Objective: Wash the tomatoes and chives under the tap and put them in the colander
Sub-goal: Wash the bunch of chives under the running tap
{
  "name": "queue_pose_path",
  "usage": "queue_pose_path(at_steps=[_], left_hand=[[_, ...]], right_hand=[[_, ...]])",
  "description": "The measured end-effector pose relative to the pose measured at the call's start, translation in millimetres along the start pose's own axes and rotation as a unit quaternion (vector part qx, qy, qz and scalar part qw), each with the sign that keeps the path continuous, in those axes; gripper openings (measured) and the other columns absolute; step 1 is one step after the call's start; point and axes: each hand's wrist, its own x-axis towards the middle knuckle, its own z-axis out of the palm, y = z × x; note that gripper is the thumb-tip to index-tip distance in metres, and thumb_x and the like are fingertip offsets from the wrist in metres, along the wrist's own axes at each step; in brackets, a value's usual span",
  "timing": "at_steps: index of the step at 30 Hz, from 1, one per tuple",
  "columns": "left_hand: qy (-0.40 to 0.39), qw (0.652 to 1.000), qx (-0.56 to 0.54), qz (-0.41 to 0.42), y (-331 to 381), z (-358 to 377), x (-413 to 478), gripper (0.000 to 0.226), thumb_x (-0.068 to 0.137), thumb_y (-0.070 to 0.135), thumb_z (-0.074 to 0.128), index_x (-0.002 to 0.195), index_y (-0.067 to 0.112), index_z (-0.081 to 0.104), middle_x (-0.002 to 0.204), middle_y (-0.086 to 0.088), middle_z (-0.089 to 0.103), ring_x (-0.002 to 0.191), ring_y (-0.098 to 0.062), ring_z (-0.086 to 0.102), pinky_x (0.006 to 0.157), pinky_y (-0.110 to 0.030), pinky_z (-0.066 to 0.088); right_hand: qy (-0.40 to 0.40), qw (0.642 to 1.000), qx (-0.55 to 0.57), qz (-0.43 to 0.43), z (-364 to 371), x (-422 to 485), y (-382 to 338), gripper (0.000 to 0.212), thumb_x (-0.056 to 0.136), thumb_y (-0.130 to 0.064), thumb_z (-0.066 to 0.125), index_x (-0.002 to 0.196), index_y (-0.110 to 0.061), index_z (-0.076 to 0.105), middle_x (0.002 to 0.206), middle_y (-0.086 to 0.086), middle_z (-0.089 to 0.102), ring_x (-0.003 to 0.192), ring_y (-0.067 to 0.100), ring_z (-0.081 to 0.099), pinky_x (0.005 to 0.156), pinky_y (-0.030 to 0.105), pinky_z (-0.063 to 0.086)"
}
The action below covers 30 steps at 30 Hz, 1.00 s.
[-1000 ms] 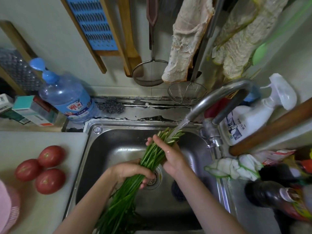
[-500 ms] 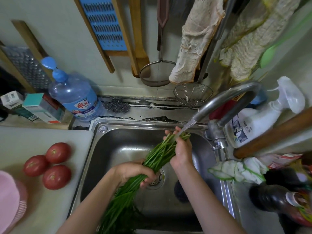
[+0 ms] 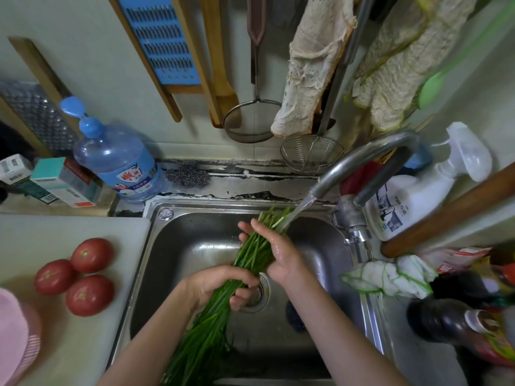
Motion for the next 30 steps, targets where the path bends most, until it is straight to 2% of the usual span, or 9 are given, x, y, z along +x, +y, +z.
queue_pose_path(at_steps=[3,6,10,13,14,17,19,26,30], left_hand=[[0.069,0.996,0.048,0.01,-0.9,6.8,3.5,0.012,0.08,0.01,0.06,0.07,0.012,0.054,0.057,-0.002,0.05,0.047,-0.013,0.049,0.05,-0.023,0.043],[0.225,0.949,0.217,0.039,-0.3,16.4,12.4,0.022,0.074,0.007,0.069,0.093,0.013,0.059,0.071,-0.005,0.064,0.063,-0.016,0.061,0.062,-0.029,0.051],[0.429,0.805,0.379,0.155,-4.2,31.3,23.0,0.037,0.074,0.009,0.07,0.103,0.021,0.049,0.077,0.008,0.061,0.067,-0.006,0.059,0.051,-0.01,0.042],[0.479,0.71,0.489,0.167,-10.8,25.4,29.3,0.032,0.075,0.021,0.068,0.105,0.018,0.056,0.083,-0.002,0.07,0.078,-0.022,0.066,0.062,-0.028,0.05],[0.47,0.718,0.487,0.164,-11.0,20.7,29.5,0.025,0.076,0.023,0.067,0.099,0.018,0.06,0.083,-0.004,0.071,0.078,-0.024,0.066,0.065,-0.031,0.052],[0.336,0.866,0.335,0.159,-4.6,13.4,21.8,0.006,0.081,0.016,0.07,0.083,0.016,0.065,0.071,-0.003,0.066,0.065,-0.016,0.061,0.065,-0.031,0.052],[0.244,0.919,0.283,0.127,2.4,11.1,11.9,0.009,0.083,0.013,0.07,0.08,0.011,0.062,0.061,-0.002,0.06,0.054,-0.015,0.054,0.056,-0.026,0.049],[0.04,0.993,0.101,0.036,11.8,6.5,11.0,0.025,0.084,0.009,0.061,0.064,0.017,0.048,0.052,0.005,0.042,0.042,-0.006,0.041,0.046,-0.016,0.038],[0.047,0.996,0.052,0.053,3.8,6.0,17.2,0.024,0.081,0.011,0.062,0.063,0.018,0.05,0.051,0.007,0.043,0.04,-0.005,0.04,0.044,-0.015,0.036]], right_hand=[[0.181,0.978,-0.063,-0.087,13.7,5.9,2.2,0.015,0.084,-0.017,0.07,0.081,-0.008,0.058,0.049,0.001,0.057,0.036,0.01,0.051,0.04,0.02,0.044],[0.263,0.944,-0.124,-0.155,20.4,8.8,2.9,0.035,0.088,-0.038,0.063,0.07,-0.01,0.054,0.045,0.0,0.046,0.03,0.009,0.039,0.034,0.017,0.036],[0.274,0.951,0.016,-0.142,16.6,3.4,-8.0,0.037,0.087,-0.046,0.06,0.072,-0.012,0.056,0.041,-0.003,0.044,0.035,0.012,0.043,0.043,0.025,0.04],[0.234,0.963,0.059,-0.124,14.4,-2.9,-2.6,0.03,0.086,-0.038,0.065,0.093,-0.009,0.061,0.053,0.001,0.054,0.046,0.015,0.053,0.053,0.028,0.048],[0.203,0.971,0.036,-0.124,11.5,-5.1,-0.8,0.031,0.083,-0.035,0.069,0.097,-0.009,0.061,0.062,0.003,0.059,0.053,0.016,0.059,0.057,0.029,0.05],[0.062,0.992,-0.008,-0.108,1.5,-15.8,-6.8,0.042,0.067,-0.024,0.076,0.104,-0.01,0.061,0.09,0.006,0.068,0.078,0.022,0.068,0.064,0.033,0.053],[0.02,0.995,0.019,-0.095,-4.8,-16.2,-16.1,0.035,0.069,-0.016,0.071,0.102,-0.014,0.06,0.092,0.006,0.07,0.081,0.023,0.067,0.066,0.036,0.052],[-0.045,0.995,0.081,-0.045,-8.9,-3.1,-26.9,0.038,0.085,-0.045,0.052,0.091,-0.009,0.063,0.054,-0.003,0.05,0.045,0.01,0.047,0.057,0.026,0.041],[-0.057,0.996,0.056,-0.05,-15.1,-3.0,-31.1,0.057,0.084,-0.062,0.048,0.101,-0.01,0.059,0.087,0.014,0.069,0.078,0.028,0.067,0.081,0.041,0.05]])
